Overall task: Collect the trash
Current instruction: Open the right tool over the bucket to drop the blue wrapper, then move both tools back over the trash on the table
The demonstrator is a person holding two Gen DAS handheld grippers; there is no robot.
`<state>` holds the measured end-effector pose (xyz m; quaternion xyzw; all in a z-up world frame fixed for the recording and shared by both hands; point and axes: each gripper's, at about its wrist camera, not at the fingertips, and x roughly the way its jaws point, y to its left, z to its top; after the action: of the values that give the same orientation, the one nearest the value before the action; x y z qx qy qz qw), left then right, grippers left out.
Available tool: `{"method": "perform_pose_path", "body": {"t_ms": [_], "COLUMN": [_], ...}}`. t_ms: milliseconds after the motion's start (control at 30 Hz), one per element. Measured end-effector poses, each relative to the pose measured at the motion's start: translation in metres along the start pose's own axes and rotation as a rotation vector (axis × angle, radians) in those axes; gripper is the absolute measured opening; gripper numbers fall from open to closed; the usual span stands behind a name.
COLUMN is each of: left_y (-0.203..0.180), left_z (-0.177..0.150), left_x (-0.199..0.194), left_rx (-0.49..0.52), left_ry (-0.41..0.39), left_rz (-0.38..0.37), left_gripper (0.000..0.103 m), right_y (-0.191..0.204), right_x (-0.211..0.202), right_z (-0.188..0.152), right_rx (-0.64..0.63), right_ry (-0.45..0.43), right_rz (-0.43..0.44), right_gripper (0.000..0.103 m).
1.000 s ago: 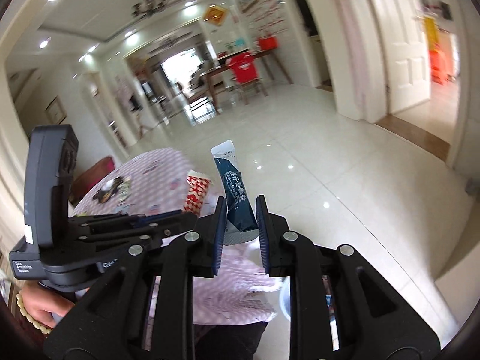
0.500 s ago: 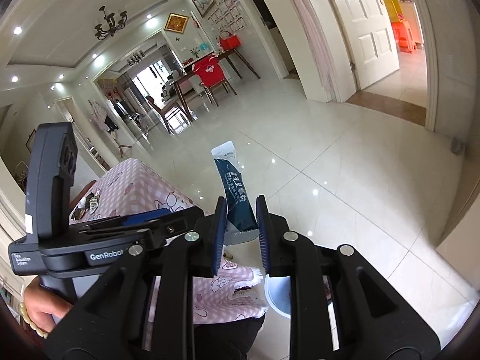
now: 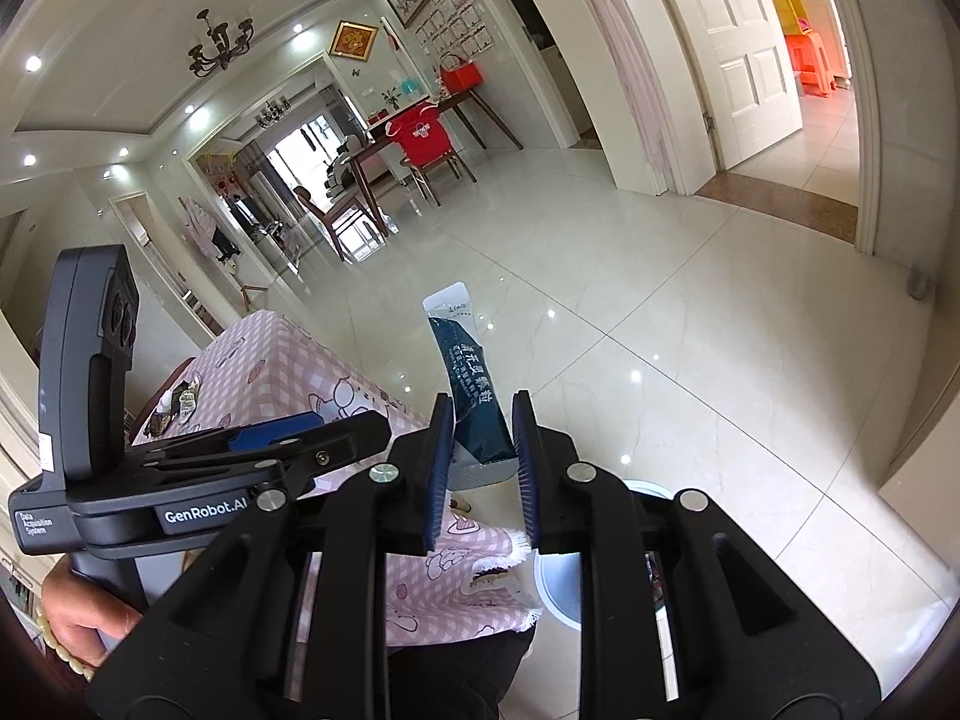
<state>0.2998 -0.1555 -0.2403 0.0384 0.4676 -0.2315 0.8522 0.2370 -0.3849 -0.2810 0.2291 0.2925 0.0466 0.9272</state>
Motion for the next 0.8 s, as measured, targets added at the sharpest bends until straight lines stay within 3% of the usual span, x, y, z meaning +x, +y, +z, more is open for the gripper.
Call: {"method": "perform_pose_path", "body": {"t_ms": [233, 300, 333, 367, 667, 800], "left_y": [0.012, 0.015, 0.017, 0.018, 0.035, 0.050], "left_z": [0.001, 0.001, 0.001, 0.001, -0.003, -0.011], "left_x": [-0.002, -0.003, -0.004, -0.004, -0.012, -0.027], "left_rx": [-0.024, -0.026, -0.026, -0.025, -0.040, -0.073], "left_ry": [-0.004, -0.008, -0.008, -0.006, -0.001, -0.008], "left_rz": [0.014, 0.021, 0.023, 0.024, 0.020, -0.027], "left_gripper": [0.070, 0.072, 0.072, 0.072, 0.073, 0.073], "right_y": [0.000, -0.006, -0.010, -0.010, -0.005, 0.008], "right_x": [0.009, 0.014, 0.020, 0.022, 0.025, 0.021], "right_z": [0.002, 0.005, 0.005, 0.002, -0.004, -0.003], "right_rx": [0.006, 0.019, 0.035, 0.045, 0.033, 0.005], "right_ry": [-0.001, 0.003, 0.022, 0.024, 0.051, 0.050], "right_rz": [0.007, -0.011, -0.033, -0.044, -0.073, -0.070], "right_gripper": [0.022, 0.037, 0.064, 0.066, 0.066, 0.066]}}
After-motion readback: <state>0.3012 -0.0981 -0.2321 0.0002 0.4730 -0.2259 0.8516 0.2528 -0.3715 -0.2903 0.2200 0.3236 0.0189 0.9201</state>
